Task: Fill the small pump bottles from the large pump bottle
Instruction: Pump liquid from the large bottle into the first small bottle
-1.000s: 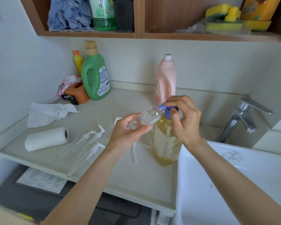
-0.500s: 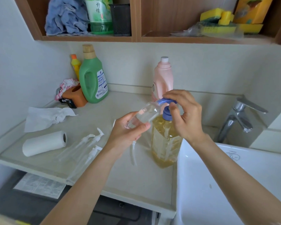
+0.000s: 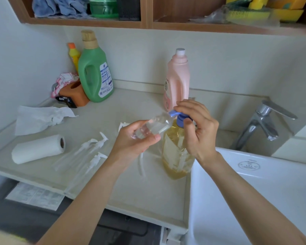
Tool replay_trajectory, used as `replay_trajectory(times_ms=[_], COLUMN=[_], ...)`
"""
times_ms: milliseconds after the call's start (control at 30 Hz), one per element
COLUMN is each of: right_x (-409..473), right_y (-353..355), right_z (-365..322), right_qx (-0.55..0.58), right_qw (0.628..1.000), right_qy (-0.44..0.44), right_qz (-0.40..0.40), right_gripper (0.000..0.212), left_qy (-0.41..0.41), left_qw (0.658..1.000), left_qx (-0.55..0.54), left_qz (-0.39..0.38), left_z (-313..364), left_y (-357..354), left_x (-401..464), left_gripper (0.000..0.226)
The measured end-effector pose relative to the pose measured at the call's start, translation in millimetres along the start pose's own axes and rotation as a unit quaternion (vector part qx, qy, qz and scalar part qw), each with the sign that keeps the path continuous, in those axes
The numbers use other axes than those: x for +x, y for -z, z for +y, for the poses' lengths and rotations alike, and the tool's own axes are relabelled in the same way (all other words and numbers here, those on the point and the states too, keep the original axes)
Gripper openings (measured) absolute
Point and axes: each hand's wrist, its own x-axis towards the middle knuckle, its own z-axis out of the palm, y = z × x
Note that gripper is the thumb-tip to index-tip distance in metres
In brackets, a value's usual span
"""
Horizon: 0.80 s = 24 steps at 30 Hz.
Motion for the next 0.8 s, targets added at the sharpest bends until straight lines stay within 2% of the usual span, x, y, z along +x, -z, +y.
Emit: replay_trajectory(times_ms=[133,233,333,467,633,800], right_x=[0.4,4.7,13.8,20.5,14.5,0.2], right_y=[2.4,9.0,17.3,20.9,13.6,-0.5], right_z=[-1.7,-0.2,-5.9,-15.6,-14.0,-8.8], right_qx=[-0.006,-0.012,-0.018,-0.035,-0.022,-0.012], right_qw=[1.0,0.998,0.997,0.996,0.999,1.0], right_qy=[0.011,0.042,0.037,0.023,-0.002,0.0], right_qz=[-0.01,-0.044,-0.068,-0.074,-0.03,-0.002], right_gripper=[0.037,0.035,0.032,0.034,0.035,0.037], left_qy=[-0.004,0.0,0.004,0.0,0.012,0.046], left_qw=[1.0,1.0,1.0,1.0,1.0,0.999], left_qx=[-0.005,-0.008,-0.015,-0.01,-0.018,0.003], left_qz=[0.003,0.002,0.003,0.003,0.006,0.01], left_z=[1.3,4.1,6.7,7.5,5.5,2.7], left_y=[-0.9,-1.8,-4.8,-8.7,-8.6,-3.7], left_x=[-2.2,-4.3,-4.5,-5.5,-5.2,-5.2], left_gripper=[0.03,0.027,0.031,0.02,0.021,0.033])
